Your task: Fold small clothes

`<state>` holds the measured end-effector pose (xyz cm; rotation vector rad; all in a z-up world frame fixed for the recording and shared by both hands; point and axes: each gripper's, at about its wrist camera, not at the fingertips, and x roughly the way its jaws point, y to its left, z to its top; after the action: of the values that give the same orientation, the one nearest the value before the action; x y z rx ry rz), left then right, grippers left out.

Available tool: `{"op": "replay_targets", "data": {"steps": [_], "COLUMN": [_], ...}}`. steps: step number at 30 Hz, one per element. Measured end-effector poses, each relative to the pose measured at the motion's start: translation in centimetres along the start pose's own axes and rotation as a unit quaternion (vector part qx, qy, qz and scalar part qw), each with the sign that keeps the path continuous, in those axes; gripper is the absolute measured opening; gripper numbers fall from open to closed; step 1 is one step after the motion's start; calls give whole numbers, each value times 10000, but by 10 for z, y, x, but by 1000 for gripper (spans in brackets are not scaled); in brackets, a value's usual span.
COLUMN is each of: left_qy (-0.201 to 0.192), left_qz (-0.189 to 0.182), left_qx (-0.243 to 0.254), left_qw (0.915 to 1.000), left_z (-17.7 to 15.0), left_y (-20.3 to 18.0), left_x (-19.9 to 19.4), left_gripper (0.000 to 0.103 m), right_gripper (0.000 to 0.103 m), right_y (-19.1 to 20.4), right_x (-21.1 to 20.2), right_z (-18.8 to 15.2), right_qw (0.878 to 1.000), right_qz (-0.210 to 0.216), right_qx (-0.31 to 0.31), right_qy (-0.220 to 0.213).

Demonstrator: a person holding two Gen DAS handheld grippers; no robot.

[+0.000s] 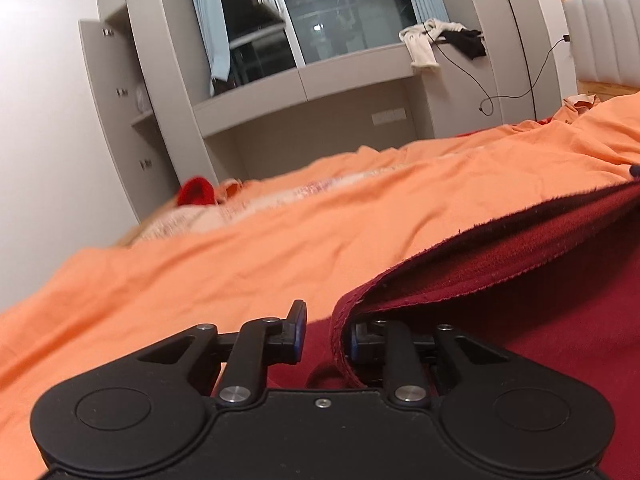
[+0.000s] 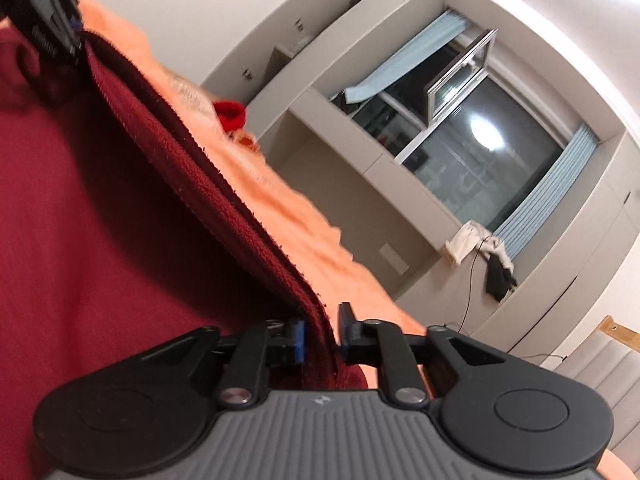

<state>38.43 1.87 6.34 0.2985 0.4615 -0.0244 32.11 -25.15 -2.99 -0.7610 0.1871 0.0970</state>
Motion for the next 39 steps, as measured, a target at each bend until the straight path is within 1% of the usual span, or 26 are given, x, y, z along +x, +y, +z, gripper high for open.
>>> {"op": "replay_targets", "data": {"steps": [3,5,7,8,10,12,14,16,18,20,21,23,25,29,31,32,34,36,38,39], "left_qy": [211,308,364,362,300,128,-58,-205,-278,-221,-159,-15,25,-147,-118,-94,-51,43,195,256], "left_qz": [-226,-333,-350,-379,-458,-386,-348,-382,-415,-453,-471,-461,-500,-909,-1050,-1089,-986,-739,-461,-346], "left_qx": [-314,-480,-593,-629,-664,-609,-517,-528,-596,-705,-726,-659,-571,-417,-192,4,436,706,715,665], "left_qw": [9990,9978,9970,9966,9963,9973,9980,9977,9970,9962,9961,9968,9971,9949,9942,9940,9942,9948,9962,9969], "left_z": [0,-3,-5,-8,-9,-8,-4,-3,-4,-9,-12,-16,-19,-21,-22,-22,-24,-27,-27,-27], "left_y": [10,14,18,18,20,22,23,26,32,37,38,37,35,29,19,10,-7,-19,-24,-23], "left_x": [12,17,20,19,16,9,-2,-12,-17,-17,-15,-9,-8,-16,-16,-15,-13,-8,0,4], "left_gripper": [30,38,53,57,78,88,94,101,101,101,101,101,101,102,102,102,102,102,101,98], "right_gripper": [37,55,62,66,72,76,82,88,92,100,102,102,102,103,103,103,103,103,103,103], "right_y": [-6,-13,-20,-23,-27,-29,-30,-33,-35,-39,-41,-46,-51,-64,-72,-76,-83,-90,-95,-97], "right_x": [7,12,13,12,12,11,12,15,16,17,17,17,19,17,17,17,17,17,15,15], "right_z": [-2,-1,1,1,2,2,2,3,2,2,2,0,-1,-5,-8,-10,-13,-16,-20,-20], "right_qw": [9999,9997,9994,9992,9991,9993,9993,9992,9990,9985,9981,9974,9966,9933,9896,9874,9826,9780,9746,9733], "right_qz": [19,36,59,72,107,112,124,114,96,100,103,108,121,148,198,232,298,348,352,353], "right_qx": [150,230,344,381,402,359,332,357,410,515,573,679,765,1088,1356,1495,1760,1976,2125,2180], "right_qy": [48,110,89,93,96,93,126,138,160,184,196,232,295,370,429,461,522,579,613,624]}}
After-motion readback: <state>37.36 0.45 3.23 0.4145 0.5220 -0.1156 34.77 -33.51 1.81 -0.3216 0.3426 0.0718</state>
